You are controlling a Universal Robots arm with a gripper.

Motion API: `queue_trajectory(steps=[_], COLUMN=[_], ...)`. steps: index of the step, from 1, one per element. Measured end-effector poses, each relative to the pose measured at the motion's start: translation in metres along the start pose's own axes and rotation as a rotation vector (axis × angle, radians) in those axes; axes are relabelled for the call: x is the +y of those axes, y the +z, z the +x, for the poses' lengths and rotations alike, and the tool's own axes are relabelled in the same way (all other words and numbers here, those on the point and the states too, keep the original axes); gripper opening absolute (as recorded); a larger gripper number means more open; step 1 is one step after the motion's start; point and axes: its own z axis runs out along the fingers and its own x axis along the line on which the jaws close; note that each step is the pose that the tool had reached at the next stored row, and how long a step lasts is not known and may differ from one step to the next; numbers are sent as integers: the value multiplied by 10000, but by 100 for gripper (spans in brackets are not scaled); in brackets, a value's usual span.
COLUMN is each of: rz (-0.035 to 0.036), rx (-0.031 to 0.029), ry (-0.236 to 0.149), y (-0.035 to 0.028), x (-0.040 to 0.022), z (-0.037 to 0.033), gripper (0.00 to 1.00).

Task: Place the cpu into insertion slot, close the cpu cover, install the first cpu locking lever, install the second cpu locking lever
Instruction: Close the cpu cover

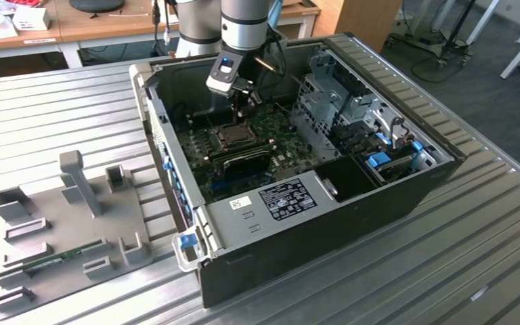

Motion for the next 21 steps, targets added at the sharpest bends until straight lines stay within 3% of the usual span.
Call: queue_trajectory(steps=[21], rz=[-6], rx=[3], ry=[-213], y=[0], x=[0], z=[0], gripper=[10])
